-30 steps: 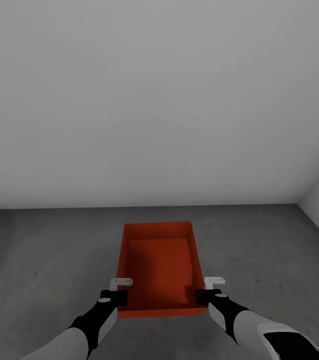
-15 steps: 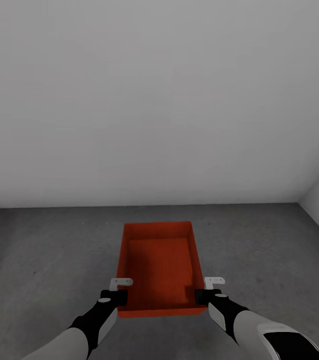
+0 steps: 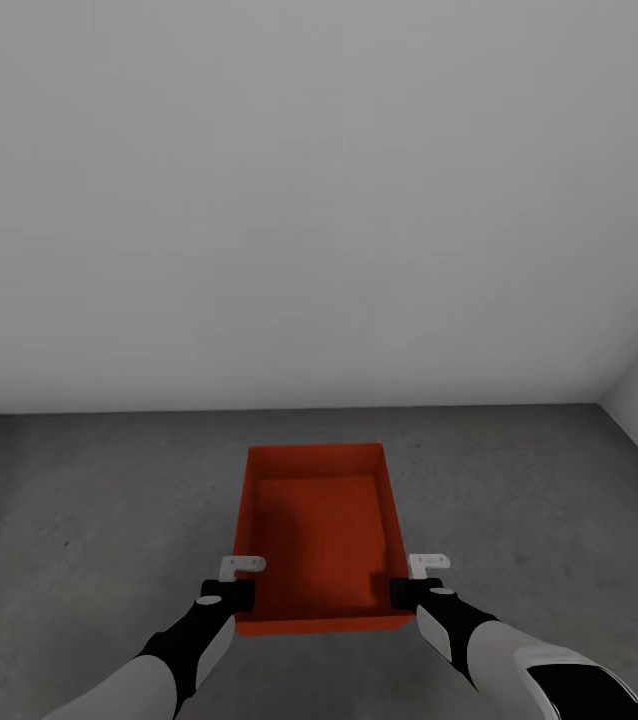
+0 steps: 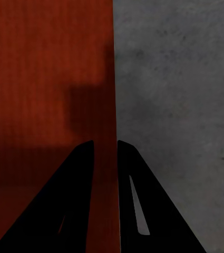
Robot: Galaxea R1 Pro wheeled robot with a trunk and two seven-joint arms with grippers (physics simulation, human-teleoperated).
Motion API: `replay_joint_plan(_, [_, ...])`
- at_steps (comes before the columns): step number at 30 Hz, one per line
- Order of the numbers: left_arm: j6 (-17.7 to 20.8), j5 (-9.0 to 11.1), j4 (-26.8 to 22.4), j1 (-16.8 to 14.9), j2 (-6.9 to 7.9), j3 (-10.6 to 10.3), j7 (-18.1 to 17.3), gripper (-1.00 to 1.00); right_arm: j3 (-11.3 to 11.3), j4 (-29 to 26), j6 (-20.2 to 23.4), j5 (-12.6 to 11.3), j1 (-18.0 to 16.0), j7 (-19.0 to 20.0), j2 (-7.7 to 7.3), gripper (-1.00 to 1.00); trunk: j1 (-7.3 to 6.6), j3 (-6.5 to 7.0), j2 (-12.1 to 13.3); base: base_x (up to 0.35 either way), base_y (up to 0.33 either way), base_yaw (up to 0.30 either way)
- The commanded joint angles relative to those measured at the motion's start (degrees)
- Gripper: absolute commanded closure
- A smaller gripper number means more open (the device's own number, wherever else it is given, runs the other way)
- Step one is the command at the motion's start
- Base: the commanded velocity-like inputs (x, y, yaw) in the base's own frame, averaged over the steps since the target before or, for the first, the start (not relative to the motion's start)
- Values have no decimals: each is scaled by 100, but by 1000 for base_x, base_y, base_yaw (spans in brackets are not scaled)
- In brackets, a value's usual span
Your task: Move the two storage containers from the living room to the garage. In the garage, place one container on the floor and stack the other container on top of it (either order is fine).
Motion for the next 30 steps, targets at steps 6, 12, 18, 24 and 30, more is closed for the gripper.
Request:
replay_joint_plan(6, [-162,-73,-29,-4,8,44,154,100,-148,18,-8,-42,-2,-286,-13,100,132,-112,-245,0,0,0])
replay_joint_plan(12, [-162,-73,-34,-4,7,43,154,100,-148,18,-8,-44,-1,-286,-13,100,264,-220,-485,0,0,0])
replay_joint_plan(18, [-162,-73,-35,-4,8,44,154,100,-149,18,-8,-44,-1,-286,-13,100,396,-328,-726,0,0,0])
replay_joint_plan(24, [-162,-73,-35,-4,8,44,154,100,-148,18,-8,-45,-1,-286,-13,100,528,-436,-967,0,0,0])
replay_joint_plan(30, [-162,-73,-35,-2,8,44,154,100,-148,18,-8,-45,-1,-286,-13,100,659,-543,-1207,0,0,0])
